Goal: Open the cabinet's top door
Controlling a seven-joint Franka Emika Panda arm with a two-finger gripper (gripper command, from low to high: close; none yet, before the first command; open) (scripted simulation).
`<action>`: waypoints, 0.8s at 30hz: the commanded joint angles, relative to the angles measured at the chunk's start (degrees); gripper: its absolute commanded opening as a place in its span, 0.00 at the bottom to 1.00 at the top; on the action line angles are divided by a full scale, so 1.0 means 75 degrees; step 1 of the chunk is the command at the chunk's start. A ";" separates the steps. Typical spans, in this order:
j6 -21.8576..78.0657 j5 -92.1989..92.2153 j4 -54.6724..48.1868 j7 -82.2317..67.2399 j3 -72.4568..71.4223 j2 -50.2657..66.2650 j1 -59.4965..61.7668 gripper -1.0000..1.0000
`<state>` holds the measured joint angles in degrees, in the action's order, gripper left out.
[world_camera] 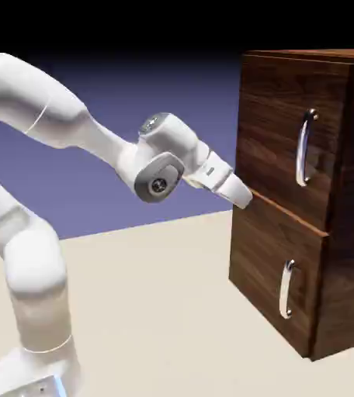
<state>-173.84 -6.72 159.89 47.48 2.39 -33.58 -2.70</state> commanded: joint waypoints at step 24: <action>0.0197 -0.7976 -0.1313 0.5955 0.2836 -0.1090 -0.2386 0.50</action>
<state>-172.36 -66.54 150.05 92.13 23.66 -41.75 -20.59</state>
